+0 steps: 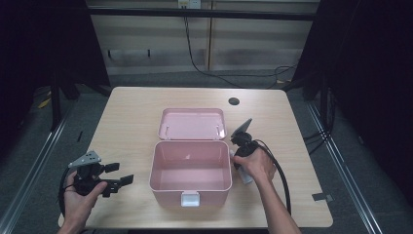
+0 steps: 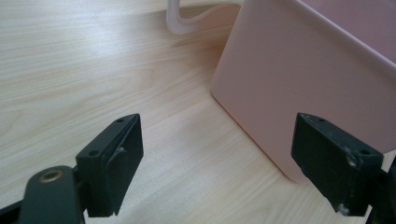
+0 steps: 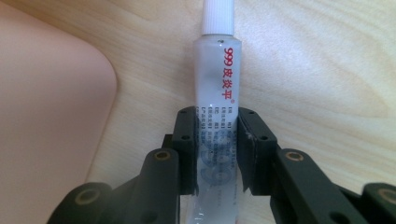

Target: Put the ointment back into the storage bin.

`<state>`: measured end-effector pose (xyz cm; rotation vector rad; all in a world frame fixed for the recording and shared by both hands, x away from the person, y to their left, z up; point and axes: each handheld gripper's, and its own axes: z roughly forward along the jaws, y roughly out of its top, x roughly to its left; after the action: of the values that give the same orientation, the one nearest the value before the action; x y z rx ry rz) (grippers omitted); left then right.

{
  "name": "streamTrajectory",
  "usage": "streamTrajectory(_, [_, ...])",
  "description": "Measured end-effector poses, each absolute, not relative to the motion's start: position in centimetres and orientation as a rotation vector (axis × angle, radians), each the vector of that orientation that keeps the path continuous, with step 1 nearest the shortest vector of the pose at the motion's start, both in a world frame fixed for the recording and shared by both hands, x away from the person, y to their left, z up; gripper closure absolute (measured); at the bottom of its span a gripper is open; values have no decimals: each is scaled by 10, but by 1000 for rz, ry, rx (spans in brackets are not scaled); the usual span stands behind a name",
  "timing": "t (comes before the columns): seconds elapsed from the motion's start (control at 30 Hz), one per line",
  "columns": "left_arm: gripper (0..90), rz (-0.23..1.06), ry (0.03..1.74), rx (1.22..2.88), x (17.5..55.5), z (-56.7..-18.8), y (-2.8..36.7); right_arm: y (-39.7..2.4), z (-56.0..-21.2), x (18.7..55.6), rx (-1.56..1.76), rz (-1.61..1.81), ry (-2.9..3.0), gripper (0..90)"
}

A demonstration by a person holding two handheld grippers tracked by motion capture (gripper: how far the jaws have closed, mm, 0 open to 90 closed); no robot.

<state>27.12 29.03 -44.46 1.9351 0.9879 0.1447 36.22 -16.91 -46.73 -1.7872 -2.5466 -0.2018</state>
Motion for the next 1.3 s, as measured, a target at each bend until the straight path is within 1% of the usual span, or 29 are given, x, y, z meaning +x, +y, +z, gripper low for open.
streamTrajectory(0.17, [170, 145, 988, 1937, 272, -445, 290, -170, -465, 361, -1733, -147, -2607, 716])
streamTrajectory(0.53, [169, 144, 989, 1938, 272, -445, 290, -178, -459, 355, -1611, -134, -2648, 717])
streamTrajectory(1.03, [169, 145, 989, 1938, 272, -445, 290, -183, -441, 348, -1419, -110, -2662, 717])
streamTrajectory(1.3, [169, 145, 989, 1941, 271, -445, 290, -190, -432, 343, -1350, -155, -2649, 717])
